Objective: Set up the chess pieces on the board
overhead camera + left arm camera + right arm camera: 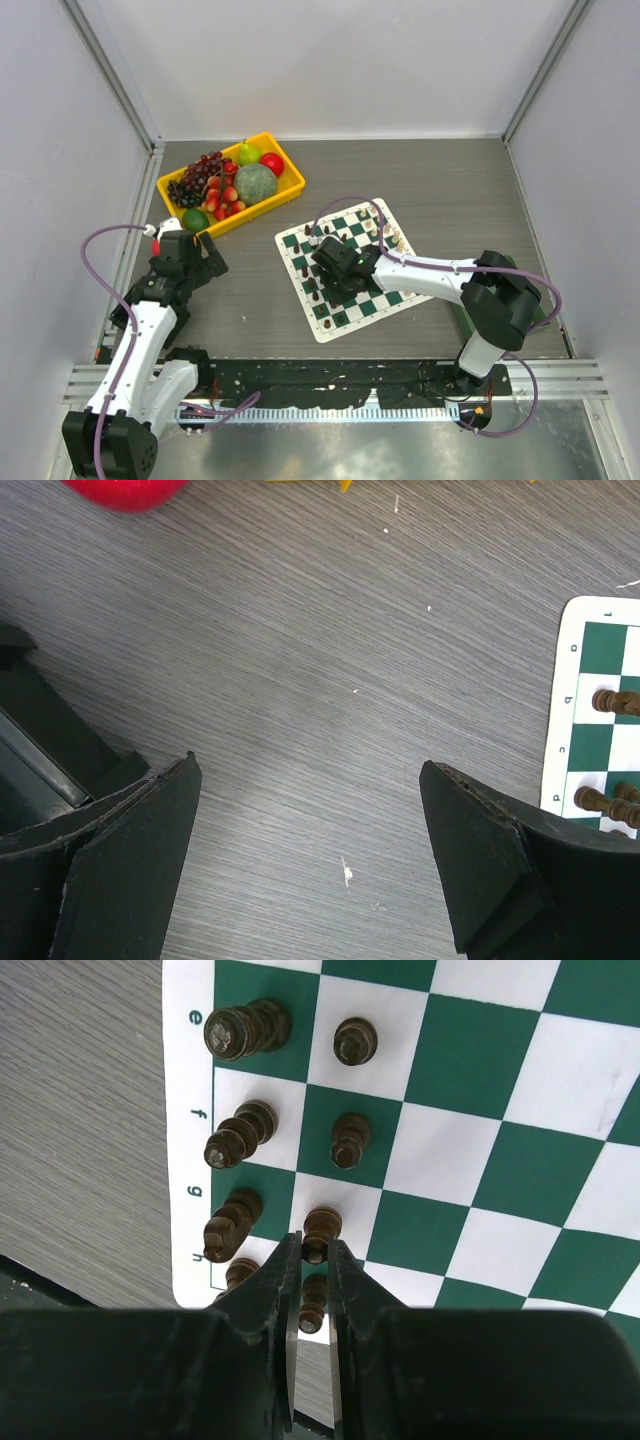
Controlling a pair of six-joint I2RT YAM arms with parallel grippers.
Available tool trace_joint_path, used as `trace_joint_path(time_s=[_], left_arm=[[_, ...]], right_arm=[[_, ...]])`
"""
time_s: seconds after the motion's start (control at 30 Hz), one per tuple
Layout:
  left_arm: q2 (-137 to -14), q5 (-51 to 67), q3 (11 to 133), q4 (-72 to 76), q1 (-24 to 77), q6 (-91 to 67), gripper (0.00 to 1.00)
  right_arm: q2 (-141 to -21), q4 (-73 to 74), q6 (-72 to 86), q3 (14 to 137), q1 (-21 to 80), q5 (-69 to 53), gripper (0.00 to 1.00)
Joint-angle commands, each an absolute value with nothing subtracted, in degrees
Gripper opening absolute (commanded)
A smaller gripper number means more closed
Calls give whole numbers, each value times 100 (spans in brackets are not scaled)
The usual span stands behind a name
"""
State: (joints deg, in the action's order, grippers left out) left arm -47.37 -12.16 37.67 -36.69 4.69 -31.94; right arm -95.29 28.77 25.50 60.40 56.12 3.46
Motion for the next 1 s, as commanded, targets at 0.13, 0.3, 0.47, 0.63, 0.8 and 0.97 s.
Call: trace_joint_path(time_s=[0.13,0.3,0.47,0.63,0.8,0.97], left_arm=[[-4720,-1195,3797,-3472,439,-3182,99],[-4728,-1204,3779,-3472,439,-3182,99],[-4781,-1160,3806,-3472,439,-3182,99],[-4737,-1204,3806,-3489,439,-3147,99],[-4693,-1222,3779,-3533,439,-3146,99],[-4667,-1283,3744,-3507,439,-3094,99]], right_arm=[[-9554,2786,2558,6082,5607,378,25],[-9492,2830,2540,6100,5599,457,37],[-9370,2909,2540,6178,5607,527,41],[-9088,3076,2444,6380,5538,975,49],[-9000,3225,2286,6706,5029,1362,50],[-9140,3226,2206,7031,4509,1380,54]])
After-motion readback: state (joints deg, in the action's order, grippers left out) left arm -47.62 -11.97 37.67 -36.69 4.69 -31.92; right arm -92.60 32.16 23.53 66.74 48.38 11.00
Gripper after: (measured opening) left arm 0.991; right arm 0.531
